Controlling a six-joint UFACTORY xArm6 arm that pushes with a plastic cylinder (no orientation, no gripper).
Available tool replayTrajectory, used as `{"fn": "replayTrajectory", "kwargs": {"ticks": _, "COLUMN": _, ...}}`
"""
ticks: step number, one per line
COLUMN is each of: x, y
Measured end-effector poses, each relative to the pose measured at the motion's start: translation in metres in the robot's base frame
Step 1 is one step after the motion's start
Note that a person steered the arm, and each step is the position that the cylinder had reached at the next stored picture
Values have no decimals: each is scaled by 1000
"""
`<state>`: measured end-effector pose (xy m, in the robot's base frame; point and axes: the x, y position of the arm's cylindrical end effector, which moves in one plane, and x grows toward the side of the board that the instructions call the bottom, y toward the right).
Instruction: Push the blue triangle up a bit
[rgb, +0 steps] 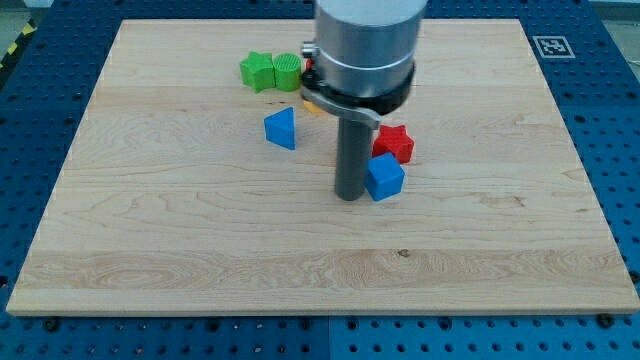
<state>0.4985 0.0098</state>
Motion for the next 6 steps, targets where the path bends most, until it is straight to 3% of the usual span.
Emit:
{"fn": "replayTrajectory", "kwargs": {"ticks": 1, "x": -15, "y": -73}}
{"fn": "replayTrajectory", "kwargs": {"ticks": 2, "x": -48, "y": -95}}
{"fn": "replayTrajectory", "kwargs": {"ticks": 3, "x": -73, "y": -86}}
{"fn": "replayTrajectory", "kwargs": {"ticks": 6, "x": -86, "y": -85}}
